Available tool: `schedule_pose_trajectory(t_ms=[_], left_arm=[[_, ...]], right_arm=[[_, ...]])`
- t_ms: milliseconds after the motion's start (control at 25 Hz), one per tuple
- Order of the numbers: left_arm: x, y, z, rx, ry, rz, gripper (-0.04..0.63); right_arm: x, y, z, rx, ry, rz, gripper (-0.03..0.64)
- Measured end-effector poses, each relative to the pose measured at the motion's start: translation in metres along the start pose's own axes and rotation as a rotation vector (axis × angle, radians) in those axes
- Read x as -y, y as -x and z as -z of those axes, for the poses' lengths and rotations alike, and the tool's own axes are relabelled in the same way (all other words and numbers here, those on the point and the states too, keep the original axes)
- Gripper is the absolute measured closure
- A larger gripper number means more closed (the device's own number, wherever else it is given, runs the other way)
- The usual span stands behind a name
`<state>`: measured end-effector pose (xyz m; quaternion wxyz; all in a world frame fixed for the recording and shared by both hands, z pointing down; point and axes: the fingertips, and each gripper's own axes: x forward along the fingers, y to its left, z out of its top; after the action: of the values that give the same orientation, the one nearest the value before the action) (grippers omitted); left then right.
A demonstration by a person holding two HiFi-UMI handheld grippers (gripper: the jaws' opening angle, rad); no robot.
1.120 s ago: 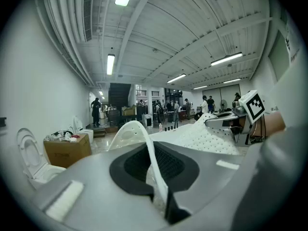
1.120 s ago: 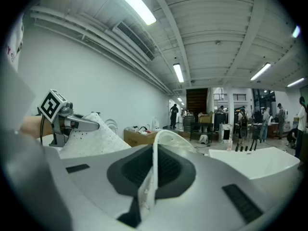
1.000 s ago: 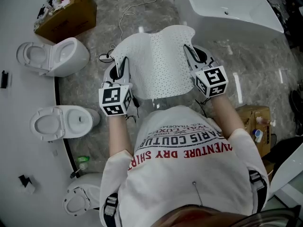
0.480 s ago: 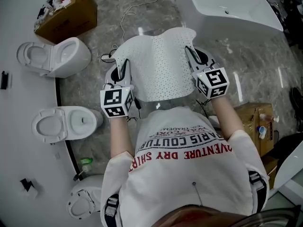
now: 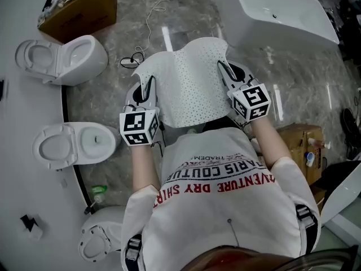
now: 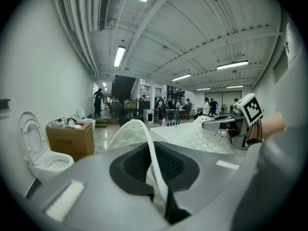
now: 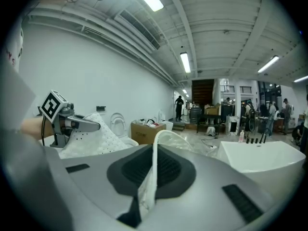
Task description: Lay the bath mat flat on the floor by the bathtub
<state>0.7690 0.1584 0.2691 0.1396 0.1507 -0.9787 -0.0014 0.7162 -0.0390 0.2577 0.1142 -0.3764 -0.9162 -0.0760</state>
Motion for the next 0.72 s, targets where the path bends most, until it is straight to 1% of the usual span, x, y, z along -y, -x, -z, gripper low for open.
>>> schedule_pose_trajectory(t_ms=[160, 320, 520, 720], left_arm=[[-0.021, -0.019, 0.002, -0.01, 0.014, -0.038, 0.575], [-0.051, -0.044, 0.003, -0.042, 0.019, -0.11, 0.575], [-0.093, -0.107, -0.01, -0.101, 0.019, -0.189, 0.575], [-0.124, -0.182, -0.041, -0.108, 0.028, -0.213, 0.575]], right_arm=[[0.011, -0.037, 0.002, -0.019, -0.003, -0.046, 0.603], [0.025, -0.092, 0.002, -0.025, -0.023, -0.129, 0.603], [0.067, -0.168, -0.009, -0.032, -0.039, -0.208, 0.603], [0.121, -0.231, -0.027, -0.038, 0.001, -0.275, 0.603]])
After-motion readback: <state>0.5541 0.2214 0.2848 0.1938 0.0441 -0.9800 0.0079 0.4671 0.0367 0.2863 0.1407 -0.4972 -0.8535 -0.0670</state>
